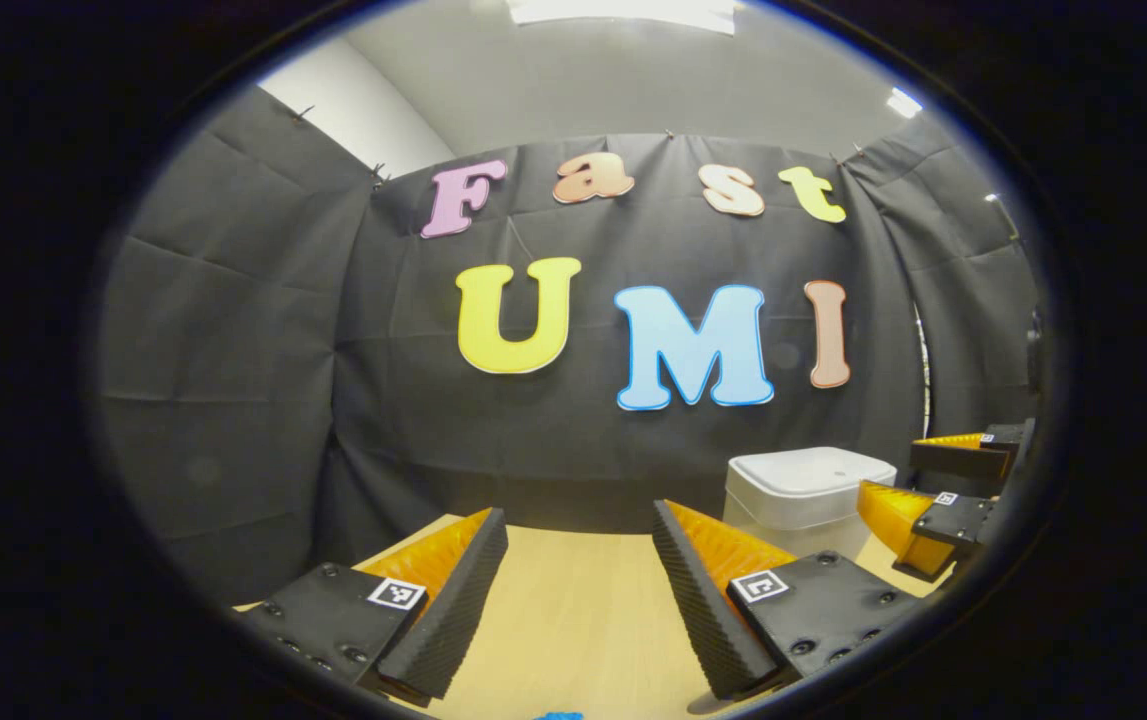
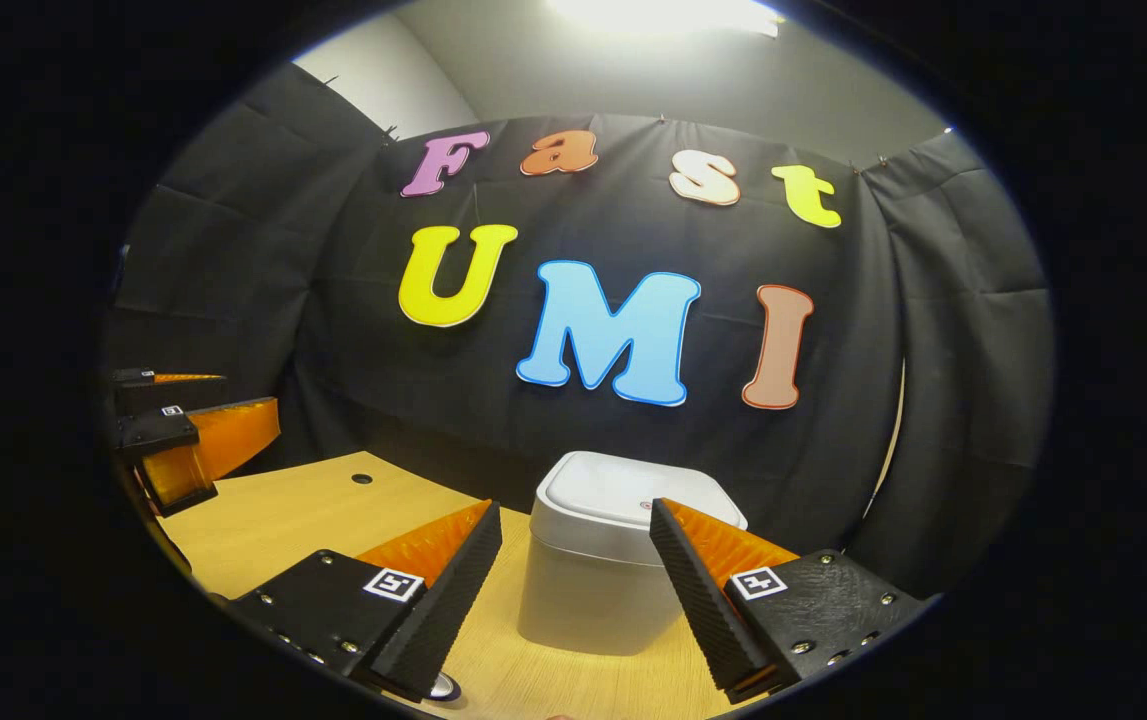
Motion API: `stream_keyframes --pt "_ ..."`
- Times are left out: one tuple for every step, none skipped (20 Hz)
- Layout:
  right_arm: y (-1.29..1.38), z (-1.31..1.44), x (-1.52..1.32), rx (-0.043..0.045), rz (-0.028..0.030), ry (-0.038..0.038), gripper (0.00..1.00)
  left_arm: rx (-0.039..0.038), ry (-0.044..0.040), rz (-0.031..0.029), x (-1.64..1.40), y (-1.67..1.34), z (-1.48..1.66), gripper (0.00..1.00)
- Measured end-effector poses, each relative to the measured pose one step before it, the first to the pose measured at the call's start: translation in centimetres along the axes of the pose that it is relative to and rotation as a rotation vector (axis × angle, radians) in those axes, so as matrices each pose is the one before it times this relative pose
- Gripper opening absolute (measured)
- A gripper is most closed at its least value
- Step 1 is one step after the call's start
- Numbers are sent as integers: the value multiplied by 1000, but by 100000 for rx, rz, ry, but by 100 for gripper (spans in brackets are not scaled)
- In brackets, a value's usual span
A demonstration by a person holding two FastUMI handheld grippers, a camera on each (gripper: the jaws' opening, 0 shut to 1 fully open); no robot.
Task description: Press the lid of the desktop garbage bin to open it, pick up the crumpled paper on the desktop and throw it into the bin, then pick up the pop can on the desktop and drop it into the bin, and finally close the garbage bin lid.
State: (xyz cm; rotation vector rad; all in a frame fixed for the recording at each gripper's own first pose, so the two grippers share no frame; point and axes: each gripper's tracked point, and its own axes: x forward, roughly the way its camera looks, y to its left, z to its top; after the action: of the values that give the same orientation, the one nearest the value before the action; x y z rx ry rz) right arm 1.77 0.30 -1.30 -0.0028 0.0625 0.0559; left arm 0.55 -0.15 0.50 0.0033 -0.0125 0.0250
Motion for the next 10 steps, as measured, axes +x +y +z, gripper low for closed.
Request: stream_keyframes --pt "39 -188 -42 500 190 395 96 337 -8 -305 -174 4 -142 99" --pt "-81 43 -96 417 -503 -11 96 434 -214 -112 -100 40 55 99" --pt "-220 21 -185 414 -632 -268 85 361 -127 -418 85 -18 79 99" --pt "-28 31 53 355 -546 245 80 408 38 -410 -63 -16 16 99" --pt "-64 -118 -182 577 -94 86 70 276 -84 -475 -10 -124 16 99" --pt "180 -140 -79 618 1063 484 70 47 92 -663 -26 -169 -71 99" --pt "-702 -317 23 428 -2642 495 69 -3 28 -696 -107 -139 -22 99" --pt "224 -17 -438 976 -104 890 54 36 -57 -633 -58 -113 55 99" --pt "-197 -325 483 1109 233 933 45 54 -30 -557 -7 -91 43 99" --pt "-26 -94 -113 552 169 514 45 -106 -154 -524 19 -79 7 99"
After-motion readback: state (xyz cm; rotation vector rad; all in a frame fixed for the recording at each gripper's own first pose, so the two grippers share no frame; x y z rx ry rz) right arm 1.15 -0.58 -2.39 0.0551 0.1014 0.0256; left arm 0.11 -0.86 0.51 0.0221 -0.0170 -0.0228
